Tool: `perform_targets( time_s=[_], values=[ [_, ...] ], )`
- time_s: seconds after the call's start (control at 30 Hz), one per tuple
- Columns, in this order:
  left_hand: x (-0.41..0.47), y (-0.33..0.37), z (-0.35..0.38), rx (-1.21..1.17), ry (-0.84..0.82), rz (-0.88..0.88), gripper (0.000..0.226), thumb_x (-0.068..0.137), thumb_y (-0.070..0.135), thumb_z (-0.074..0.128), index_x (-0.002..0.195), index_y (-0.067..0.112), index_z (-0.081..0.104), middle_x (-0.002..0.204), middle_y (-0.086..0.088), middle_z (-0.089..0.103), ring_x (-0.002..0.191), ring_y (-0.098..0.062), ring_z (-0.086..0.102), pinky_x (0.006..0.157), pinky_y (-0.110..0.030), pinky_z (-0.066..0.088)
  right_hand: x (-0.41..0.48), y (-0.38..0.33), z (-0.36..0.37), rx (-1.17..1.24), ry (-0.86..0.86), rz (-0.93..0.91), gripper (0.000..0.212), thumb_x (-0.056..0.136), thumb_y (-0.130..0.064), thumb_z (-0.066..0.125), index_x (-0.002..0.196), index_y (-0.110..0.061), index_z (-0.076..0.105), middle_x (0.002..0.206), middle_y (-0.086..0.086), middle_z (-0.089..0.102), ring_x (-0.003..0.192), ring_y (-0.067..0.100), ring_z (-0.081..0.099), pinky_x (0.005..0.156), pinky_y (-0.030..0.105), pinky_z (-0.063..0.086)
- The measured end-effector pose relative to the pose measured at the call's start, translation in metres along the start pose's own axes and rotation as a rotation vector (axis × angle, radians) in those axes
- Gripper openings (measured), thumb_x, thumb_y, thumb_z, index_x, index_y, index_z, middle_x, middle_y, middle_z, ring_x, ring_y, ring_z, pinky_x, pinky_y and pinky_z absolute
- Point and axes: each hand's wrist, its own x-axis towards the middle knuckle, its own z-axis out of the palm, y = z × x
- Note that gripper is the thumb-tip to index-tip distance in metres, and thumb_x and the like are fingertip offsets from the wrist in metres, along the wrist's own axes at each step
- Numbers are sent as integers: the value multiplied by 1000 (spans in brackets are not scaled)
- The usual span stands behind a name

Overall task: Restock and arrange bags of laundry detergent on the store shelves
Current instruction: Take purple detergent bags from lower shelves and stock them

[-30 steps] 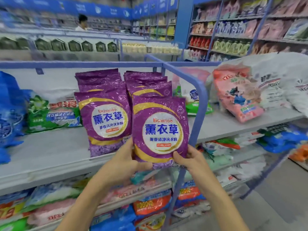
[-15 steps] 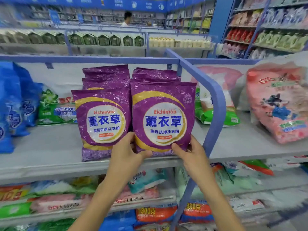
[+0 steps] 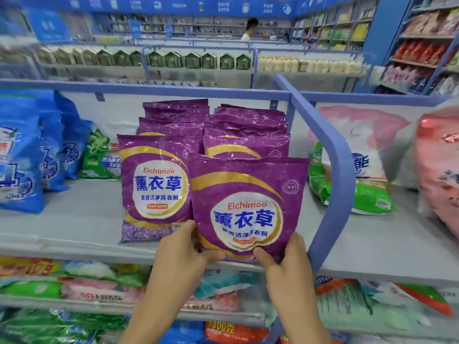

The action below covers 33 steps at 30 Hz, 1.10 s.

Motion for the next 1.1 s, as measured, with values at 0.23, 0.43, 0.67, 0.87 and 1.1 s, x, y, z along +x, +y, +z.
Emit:
perform_targets(
  time_s=[0.23, 0.43, 0.67, 0.87, 1.1],
  values=[
    [19, 20, 9, -20, 101, -13, 31, 76, 60, 73, 94, 35, 71, 78, 27, 73, 76, 5, 66, 77, -32, 56, 19, 4, 18, 34, 29, -30, 51, 89, -5, 74, 124, -31, 46, 112, -20, 49, 110, 19, 62, 94, 34, 52],
    [34, 23, 17, 4, 222, -23, 37, 78, 60, 74, 72, 25, 63, 59, 7, 66, 65, -14, 64, 65, -40, 48, 28, -2, 20, 45, 52, -3, 50, 92, -12, 72, 134, -25, 49, 121, -8, 53, 112, 13, 59, 85, 19, 50],
    [28, 18, 13, 5, 185, 0, 34, 81, 61, 72, 79, 28, 64, 58, 11, 66, 66, -9, 64, 66, -36, 47, 22, -12, 8, 61, 2, 15, 47, 91, -16, 74, 129, -25, 49, 124, -8, 57, 112, 10, 59, 91, 27, 50],
    [9, 30, 7, 49, 235, 43, 45, 87, 70, 55, 72, 27, 59, 60, 12, 61, 62, -4, 59, 58, -24, 41, -2, -16, 1, 75, -61, -8, 43, 95, -44, 65, 133, -34, 47, 124, -18, 61, 113, 0, 60, 94, 26, 53],
    [38, 24, -3, -200, 374, 139, 50, 98, 50, 58, 62, 17, 59, 51, 9, 52, 53, -10, 48, 59, -33, 39, 15, -37, 5, 121, 84, 42, 39, 104, -56, 39, 101, -20, 53, 95, -3, 68, 82, 11, 65, 61, 28, 47]
  ],
)
